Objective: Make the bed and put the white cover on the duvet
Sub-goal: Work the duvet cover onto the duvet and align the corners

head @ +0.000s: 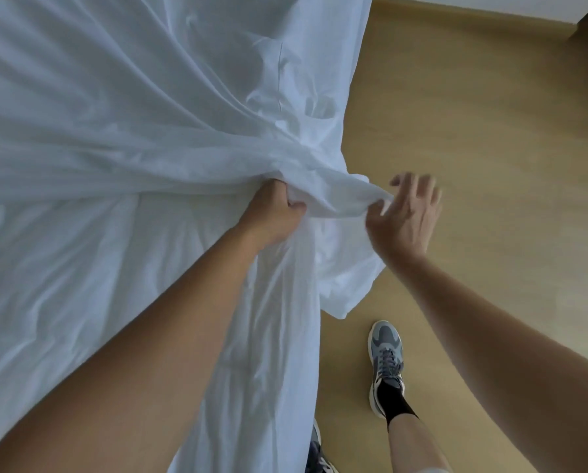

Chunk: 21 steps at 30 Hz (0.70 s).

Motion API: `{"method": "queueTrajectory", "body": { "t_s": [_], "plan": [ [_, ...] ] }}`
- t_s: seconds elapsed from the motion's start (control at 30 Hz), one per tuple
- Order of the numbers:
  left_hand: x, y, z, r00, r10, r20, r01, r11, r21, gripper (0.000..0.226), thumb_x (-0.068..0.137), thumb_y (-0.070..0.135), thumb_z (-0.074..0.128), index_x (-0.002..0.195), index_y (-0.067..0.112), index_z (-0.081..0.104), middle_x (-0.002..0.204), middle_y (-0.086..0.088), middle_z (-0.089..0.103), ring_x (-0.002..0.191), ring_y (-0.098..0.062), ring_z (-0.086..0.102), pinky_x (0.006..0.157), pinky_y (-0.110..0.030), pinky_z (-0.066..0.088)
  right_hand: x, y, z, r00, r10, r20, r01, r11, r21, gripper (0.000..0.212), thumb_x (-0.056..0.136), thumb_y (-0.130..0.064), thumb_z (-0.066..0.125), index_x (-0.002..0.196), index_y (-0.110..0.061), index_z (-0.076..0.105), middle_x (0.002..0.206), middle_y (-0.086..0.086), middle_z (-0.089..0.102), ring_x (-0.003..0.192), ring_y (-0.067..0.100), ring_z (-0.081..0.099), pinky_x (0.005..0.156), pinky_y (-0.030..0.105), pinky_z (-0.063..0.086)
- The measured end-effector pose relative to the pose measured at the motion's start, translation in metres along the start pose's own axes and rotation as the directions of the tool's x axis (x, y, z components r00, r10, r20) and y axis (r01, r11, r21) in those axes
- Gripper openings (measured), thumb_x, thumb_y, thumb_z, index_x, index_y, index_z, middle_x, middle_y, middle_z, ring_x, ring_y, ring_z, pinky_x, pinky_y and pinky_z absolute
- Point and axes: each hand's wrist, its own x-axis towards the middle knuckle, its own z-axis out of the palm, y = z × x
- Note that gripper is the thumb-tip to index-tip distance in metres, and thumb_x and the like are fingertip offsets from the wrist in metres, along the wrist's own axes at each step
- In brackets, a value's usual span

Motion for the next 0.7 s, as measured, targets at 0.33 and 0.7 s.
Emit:
{"method": "queueTrajectory", "body": {
  "t_s": [0.33,0.7],
  "plan": [
    [-0.018,0.028,0.032,0.982,0.187,0.008,-0.165,0.848,0.504,0.047,0.088,0.024,0.060,0.130,0.007,0.051,0.136,-0.012,0.052,0.134,-0.036,0.041,0.116,-0.042,0.026,0.072,-0.080,0.014,0.953,0.110,0.284,-0.237,0.852,0.466,0.034,0.093,-0.036,0.063,0.119,-0.015,0.069,0.104,-0.005,0.068,0.101,0.016,0.066,0.083,0.021,0.048],
    [-0.023,0.045,0.066,0.940,-0.227,-0.255,0.087,0.882,-0.464,0.016,0.072,0.020,0.065,0.080,0.010,0.055,0.074,-0.002,0.055,0.070,-0.013,0.052,0.068,-0.028,0.042,0.128,-0.148,0.074,0.525,-0.095,0.846,-0.137,0.971,0.194,0.060,0.084,-0.052,0.064,0.122,-0.006,0.061,0.112,0.008,0.065,0.096,0.027,0.063,0.081,0.036,0.051]
  ]
}}
